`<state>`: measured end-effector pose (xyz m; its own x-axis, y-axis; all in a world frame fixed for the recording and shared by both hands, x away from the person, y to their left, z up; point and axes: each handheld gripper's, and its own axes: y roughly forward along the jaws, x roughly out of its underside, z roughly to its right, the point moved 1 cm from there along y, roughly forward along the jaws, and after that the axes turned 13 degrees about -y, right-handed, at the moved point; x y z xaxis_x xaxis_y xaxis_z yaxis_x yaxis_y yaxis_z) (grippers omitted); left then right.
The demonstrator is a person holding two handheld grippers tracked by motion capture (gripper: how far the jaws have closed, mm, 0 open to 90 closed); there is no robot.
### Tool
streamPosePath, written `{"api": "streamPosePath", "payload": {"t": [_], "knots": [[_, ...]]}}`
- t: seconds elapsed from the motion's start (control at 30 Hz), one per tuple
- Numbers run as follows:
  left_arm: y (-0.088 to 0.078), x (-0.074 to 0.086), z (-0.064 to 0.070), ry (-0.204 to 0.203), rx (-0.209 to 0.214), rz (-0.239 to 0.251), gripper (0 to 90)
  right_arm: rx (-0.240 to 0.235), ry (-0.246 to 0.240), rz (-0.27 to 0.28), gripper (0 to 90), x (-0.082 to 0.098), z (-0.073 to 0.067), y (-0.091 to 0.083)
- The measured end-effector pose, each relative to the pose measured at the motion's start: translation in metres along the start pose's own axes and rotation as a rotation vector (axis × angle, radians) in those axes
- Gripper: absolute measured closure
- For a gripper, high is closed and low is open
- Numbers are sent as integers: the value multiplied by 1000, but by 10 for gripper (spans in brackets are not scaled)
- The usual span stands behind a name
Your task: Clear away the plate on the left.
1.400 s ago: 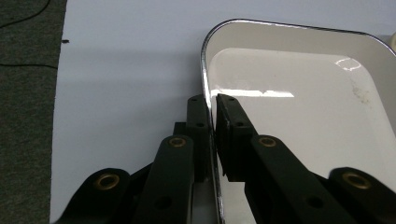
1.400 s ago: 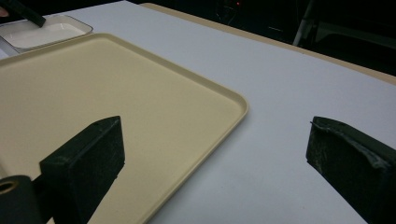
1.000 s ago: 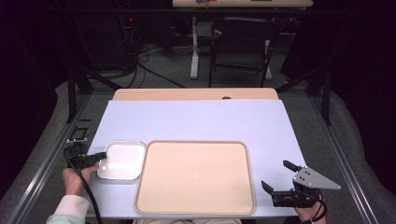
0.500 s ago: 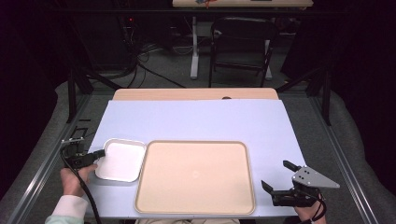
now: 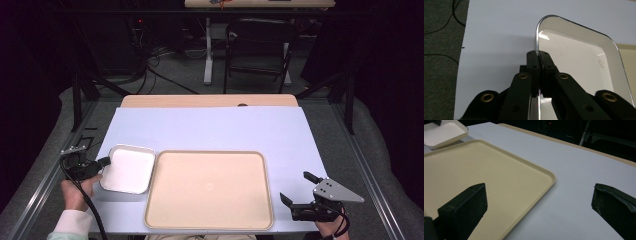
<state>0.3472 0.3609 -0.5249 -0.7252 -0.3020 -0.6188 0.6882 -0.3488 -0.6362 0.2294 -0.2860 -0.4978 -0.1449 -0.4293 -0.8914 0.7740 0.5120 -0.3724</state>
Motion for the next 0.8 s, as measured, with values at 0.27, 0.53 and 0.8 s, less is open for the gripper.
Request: {"api": "streamPosePath", "payload": {"t": [0.27, 0.53, 0.8], "knots": [[-8, -3, 11, 15, 54, 43, 881, 7, -1, -5, 0, 0, 0, 0], [-15, -4, 21, 25, 83, 76, 881, 5, 1, -13, 0, -2, 0, 3], [-15, -3, 36, 44, 112, 89, 880, 15, 14, -27, 4, -3, 0, 6]]}}
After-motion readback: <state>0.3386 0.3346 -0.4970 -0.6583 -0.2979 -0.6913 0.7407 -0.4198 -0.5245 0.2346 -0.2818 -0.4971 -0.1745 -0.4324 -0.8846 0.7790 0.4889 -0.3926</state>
